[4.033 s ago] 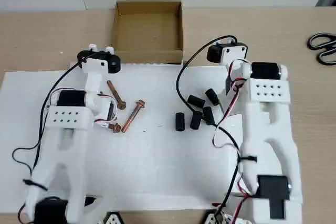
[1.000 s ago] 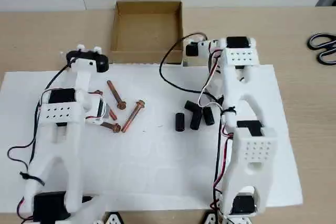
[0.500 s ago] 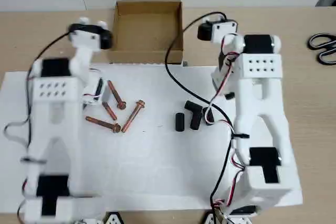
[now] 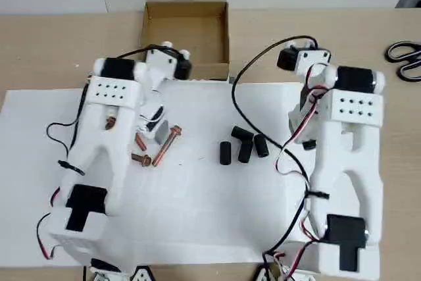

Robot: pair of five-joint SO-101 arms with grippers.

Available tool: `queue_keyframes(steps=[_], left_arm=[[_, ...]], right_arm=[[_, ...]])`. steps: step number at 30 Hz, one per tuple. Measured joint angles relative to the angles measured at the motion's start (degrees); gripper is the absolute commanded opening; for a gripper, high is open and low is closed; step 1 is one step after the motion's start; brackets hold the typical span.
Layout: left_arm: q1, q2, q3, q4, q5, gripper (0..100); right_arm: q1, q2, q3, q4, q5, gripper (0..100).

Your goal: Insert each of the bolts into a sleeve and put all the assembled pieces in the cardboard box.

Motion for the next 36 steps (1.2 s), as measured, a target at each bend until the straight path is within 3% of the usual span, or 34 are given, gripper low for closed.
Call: queue_keyframes(steps=[6, 20, 36], left_arm=[[3.1, 3.1, -0.4, -2.4, -0.3, 18], [3.0, 17.4, -11.2, -3.1, 0.0, 18], [3.2, 25.2, -12.3, -5.6, 0.6, 17]], right_arm=[[0.0, -3.4, 3.2, 0.0, 0.0, 0.4], [0.0, -6.1, 5.5, 0.0, 0.0, 0.4], [0.0, -6.1, 5.5, -0.2, 0.0, 0.4]])
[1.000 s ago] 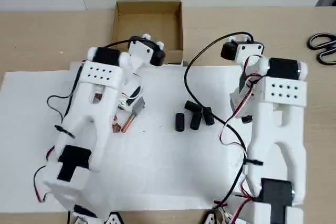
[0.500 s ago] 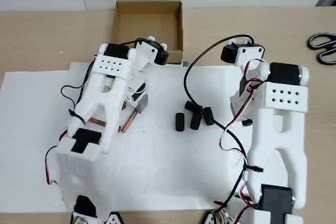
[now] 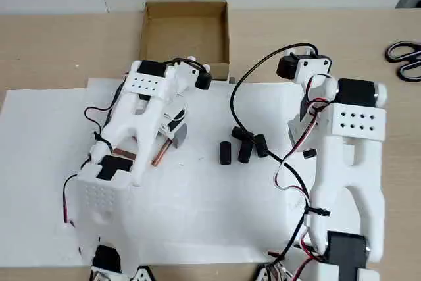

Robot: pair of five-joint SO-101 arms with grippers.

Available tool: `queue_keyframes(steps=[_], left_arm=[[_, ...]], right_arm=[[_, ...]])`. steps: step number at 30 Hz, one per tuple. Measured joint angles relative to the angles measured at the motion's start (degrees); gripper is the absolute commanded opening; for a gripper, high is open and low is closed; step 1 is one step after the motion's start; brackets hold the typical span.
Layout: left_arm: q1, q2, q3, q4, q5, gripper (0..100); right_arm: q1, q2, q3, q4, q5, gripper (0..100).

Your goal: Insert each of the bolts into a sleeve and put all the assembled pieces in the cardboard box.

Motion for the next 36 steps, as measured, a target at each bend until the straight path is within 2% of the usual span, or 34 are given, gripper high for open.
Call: queue_keyframes(steps=[12, 23, 30, 36], left_arm=[[1.7, -0.3, -0.3, -0.2, 0.7, 1], [1.3, -6.0, -0.3, 1.0, 1.1, 1], [2.8, -14.9, -0.3, 6.3, 1.1, 1], [2.8, -26.2, -0.3, 7.3, 1.8, 1]], right_arm=[[0.0, 0.0, 0.0, 0.0, 0.0, 0.4], [-0.5, -0.9, 0.0, 0.1, 0.0, 0.4], [-5.3, -14.0, 0.0, 0.2, 0.0, 0.3], [-11.0, -28.4, 6.5, 0.4, -0.1, 0.3]])
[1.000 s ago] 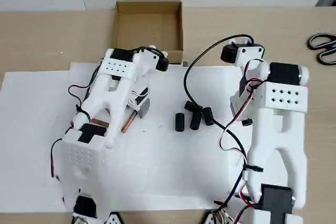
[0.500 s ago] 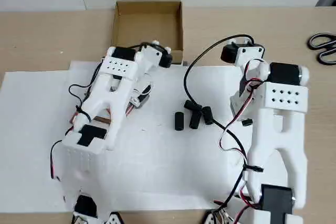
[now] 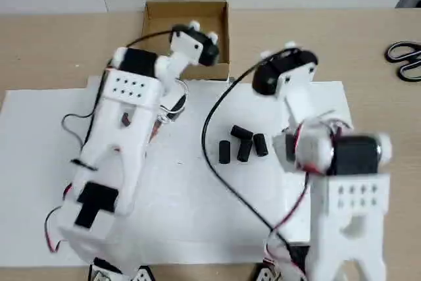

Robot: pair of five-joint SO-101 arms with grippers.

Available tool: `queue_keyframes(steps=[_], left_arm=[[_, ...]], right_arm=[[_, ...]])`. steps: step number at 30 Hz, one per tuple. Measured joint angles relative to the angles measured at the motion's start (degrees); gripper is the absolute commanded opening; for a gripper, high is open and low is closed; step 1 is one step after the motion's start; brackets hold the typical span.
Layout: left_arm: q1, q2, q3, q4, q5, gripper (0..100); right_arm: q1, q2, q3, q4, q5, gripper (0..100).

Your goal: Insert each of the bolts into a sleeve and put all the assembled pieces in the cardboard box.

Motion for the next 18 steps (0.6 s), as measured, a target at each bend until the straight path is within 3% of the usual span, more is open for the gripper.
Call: queue_keyframes(steps=[10, 18], left_arm=[[-1.0, -11.9, 0.0, -1.7, 5.6, 1], [-1.0, -17.3, 0.0, -6.6, 23.1, 1]], right_arm=[[-2.5, -15.0, 12.6, -1.7, 0.0, 0.3], [-3.0, -27.3, 26.6, -19.3, -0.3, 0.2]])
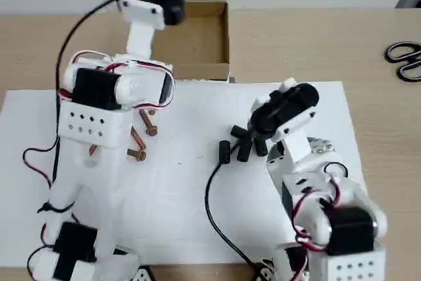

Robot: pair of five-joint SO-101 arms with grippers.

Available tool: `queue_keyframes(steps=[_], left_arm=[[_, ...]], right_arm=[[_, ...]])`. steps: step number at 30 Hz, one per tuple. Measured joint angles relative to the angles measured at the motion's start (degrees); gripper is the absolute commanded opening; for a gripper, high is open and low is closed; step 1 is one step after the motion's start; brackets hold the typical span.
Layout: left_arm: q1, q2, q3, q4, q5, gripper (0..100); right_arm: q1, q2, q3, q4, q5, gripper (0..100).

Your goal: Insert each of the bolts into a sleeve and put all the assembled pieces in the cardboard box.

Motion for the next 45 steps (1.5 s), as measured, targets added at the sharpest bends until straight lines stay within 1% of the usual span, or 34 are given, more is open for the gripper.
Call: queue_keyframes(steps=[4, 8, 12, 17, 21, 24, 26, 32, 36, 40, 45], left_arm=[[0.3, -0.2, 0.0, -0.4, 10.5, 1], [2.2, -0.3, 1.8, -0.5, 18.9, 1], [4.7, -0.3, 3.1, -0.8, 26.4, 1], [5.6, -3.3, 4.1, -3.9, 31.8, 1], [5.5, -10.5, 9.9, -10.8, 32.4, 1], [5.5, -17.9, 17.2, -16.6, 32.5, 1], [5.5, -23.7, 23.6, -20.7, 32.5, 1], [5.5, -41.1, 46.4, -32.0, 32.5, 1], [5.5, -51.7, 59.8, -39.0, 32.6, 1], [8.4, -60.3, 68.7, -43.9, 32.6, 1], [14.6, -67.6, 73.8, -46.0, 32.7, 1]], right_arm=[[-2.4, -8.0, 9.6, -7.9, -5.0, 0.2], [-8.4, -16.4, 18.3, -13.9, -9.2, 0.2], [-12.7, -23.2, 26.8, -17.8, -9.9, 0.2], [-15.8, -29.6, 33.8, -21.8, -10.1, 0.2], [-17.1, -33.8, 37.9, -22.4, -10.1, 0.2], [-17.1, -34.8, 39.2, -22.4, -10.4, 0.3], [-17.2, -34.9, 39.6, -22.4, -11.6, 0.3], [-19.3, -34.9, 40.0, -22.4, -19.6, 0.3], [-21.3, -35.0, 40.9, -22.4, -21.1, 0.3], [-23.2, -35.1, 41.2, -25.2, -21.5, 0.3], [-24.1, -35.1, 45.2, -28.2, -21.5, 0.3]])
